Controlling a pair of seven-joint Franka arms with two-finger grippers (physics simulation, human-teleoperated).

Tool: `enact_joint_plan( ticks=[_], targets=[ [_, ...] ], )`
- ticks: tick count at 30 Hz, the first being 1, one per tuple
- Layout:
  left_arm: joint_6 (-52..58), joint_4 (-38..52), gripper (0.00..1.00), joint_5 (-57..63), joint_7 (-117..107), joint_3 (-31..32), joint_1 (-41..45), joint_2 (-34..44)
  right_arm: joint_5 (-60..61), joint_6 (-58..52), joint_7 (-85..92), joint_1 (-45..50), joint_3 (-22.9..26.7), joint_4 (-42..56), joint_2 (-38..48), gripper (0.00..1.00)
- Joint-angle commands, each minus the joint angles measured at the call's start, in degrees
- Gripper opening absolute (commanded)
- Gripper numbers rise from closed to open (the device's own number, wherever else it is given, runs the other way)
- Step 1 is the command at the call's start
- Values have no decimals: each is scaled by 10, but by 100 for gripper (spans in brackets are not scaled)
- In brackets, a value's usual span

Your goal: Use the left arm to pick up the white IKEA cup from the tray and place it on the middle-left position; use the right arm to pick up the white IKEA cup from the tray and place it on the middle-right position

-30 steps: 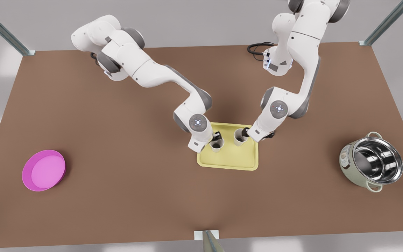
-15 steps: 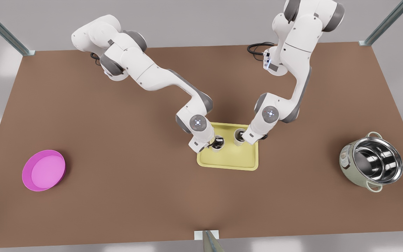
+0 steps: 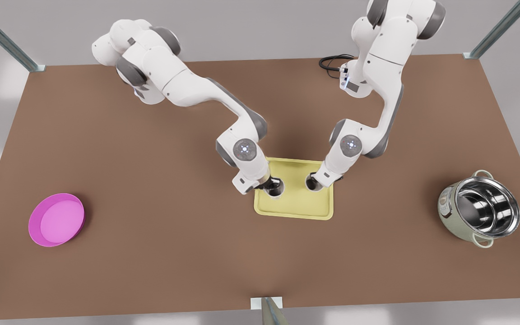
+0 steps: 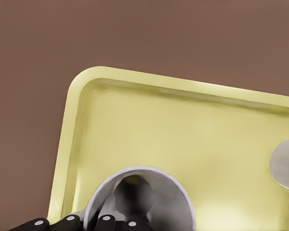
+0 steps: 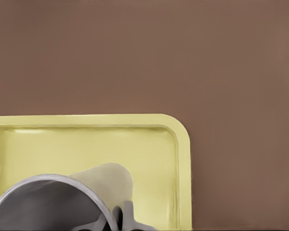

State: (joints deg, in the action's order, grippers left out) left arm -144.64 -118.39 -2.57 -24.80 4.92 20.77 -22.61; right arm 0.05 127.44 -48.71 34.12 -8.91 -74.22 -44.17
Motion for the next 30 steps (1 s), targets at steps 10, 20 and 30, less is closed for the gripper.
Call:
enact_joint_plan(
  ticks=[10,20,30],
  targets=[
    [76,69,11,43,187,-18,-202,15,1,6,201,-114,-2,-228,117,16],
    [-84,79,11,46,188,-18,-200,-56,1,18,215,-120,-1,-243,111,77],
    [22,72,100,47,215,-18,-198,-6,-12,-182,339,-261,2,-150,268,100]
  ],
)
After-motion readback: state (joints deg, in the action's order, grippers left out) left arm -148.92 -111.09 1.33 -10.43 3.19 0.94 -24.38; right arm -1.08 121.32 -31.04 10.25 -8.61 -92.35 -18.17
